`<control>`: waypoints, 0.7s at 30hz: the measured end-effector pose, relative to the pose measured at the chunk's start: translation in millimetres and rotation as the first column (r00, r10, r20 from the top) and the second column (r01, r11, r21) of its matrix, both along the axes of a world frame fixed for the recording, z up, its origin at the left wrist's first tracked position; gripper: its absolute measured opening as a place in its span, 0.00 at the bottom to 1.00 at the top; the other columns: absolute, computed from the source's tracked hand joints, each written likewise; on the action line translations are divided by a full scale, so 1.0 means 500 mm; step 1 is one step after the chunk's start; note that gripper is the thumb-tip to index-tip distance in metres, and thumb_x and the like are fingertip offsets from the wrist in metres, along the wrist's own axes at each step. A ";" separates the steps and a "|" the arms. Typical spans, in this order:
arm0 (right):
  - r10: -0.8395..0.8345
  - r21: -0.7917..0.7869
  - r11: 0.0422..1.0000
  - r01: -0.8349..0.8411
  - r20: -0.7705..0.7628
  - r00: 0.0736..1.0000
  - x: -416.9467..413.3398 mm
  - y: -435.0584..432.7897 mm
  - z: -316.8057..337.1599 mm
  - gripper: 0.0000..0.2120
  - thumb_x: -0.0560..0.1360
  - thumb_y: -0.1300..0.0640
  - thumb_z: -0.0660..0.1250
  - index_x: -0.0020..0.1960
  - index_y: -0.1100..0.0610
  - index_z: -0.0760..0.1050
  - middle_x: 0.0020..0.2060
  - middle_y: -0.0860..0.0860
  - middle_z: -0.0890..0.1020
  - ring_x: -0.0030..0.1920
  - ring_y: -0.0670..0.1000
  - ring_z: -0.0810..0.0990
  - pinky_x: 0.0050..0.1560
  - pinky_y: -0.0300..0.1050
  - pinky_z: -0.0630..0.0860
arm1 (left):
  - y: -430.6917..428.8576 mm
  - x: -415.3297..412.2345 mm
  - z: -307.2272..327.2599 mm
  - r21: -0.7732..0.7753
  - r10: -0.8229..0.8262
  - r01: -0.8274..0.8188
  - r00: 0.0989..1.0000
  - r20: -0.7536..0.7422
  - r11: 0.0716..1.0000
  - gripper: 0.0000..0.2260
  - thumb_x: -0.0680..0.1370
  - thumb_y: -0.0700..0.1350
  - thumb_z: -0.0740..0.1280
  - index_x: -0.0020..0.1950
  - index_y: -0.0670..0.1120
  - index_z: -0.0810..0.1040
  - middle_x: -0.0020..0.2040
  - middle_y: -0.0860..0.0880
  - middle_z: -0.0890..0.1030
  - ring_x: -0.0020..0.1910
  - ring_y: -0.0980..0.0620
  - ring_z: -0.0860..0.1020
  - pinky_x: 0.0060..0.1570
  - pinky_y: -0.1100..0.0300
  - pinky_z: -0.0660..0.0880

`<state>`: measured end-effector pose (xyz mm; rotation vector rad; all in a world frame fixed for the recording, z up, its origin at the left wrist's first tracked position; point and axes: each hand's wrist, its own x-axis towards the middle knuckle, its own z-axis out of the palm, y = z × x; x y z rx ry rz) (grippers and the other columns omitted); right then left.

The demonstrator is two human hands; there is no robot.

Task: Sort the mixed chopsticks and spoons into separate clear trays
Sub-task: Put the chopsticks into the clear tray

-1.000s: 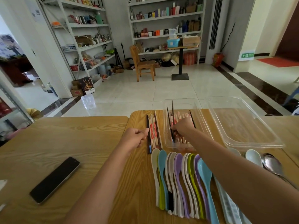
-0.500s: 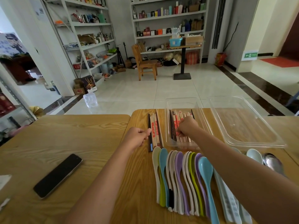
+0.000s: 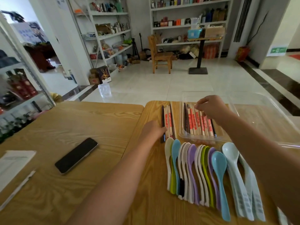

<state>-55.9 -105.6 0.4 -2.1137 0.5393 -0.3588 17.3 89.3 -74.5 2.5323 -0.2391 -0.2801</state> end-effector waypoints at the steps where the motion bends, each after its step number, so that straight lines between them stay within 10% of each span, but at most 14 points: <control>1: 0.006 -0.004 1.000 -0.006 -0.003 1.000 -0.001 0.002 -0.002 0.01 0.77 0.60 0.69 0.48 0.57 0.78 0.39 0.52 0.80 0.37 0.49 0.77 0.33 0.40 0.72 | -0.006 0.003 -0.002 0.013 -0.008 0.008 1.000 0.013 1.000 0.15 0.79 0.54 0.68 0.56 0.44 0.77 0.43 0.52 0.75 0.41 0.53 0.75 0.36 0.61 0.69; 14: 0.008 -0.070 0.997 -0.012 -0.063 0.998 0.009 0.007 -0.041 0.04 0.77 0.61 0.68 0.46 0.58 0.81 0.39 0.56 0.82 0.34 0.49 0.76 0.35 0.43 0.77 | -0.011 0.041 0.018 0.256 -0.117 0.114 0.993 -0.006 0.960 0.08 0.78 0.49 0.68 0.49 0.45 0.76 0.39 0.49 0.76 0.35 0.53 0.75 0.30 0.61 0.68; 21: 0.028 -0.082 0.996 -0.034 -0.075 0.997 0.010 0.011 -0.049 0.04 0.77 0.60 0.69 0.49 0.61 0.82 0.41 0.57 0.83 0.35 0.50 0.77 0.38 0.46 0.79 | 0.004 0.053 0.028 0.156 -0.054 0.089 0.975 -0.217 0.984 0.06 0.78 0.42 0.68 0.44 0.43 0.73 0.45 0.44 0.80 0.45 0.46 0.82 0.45 0.54 0.82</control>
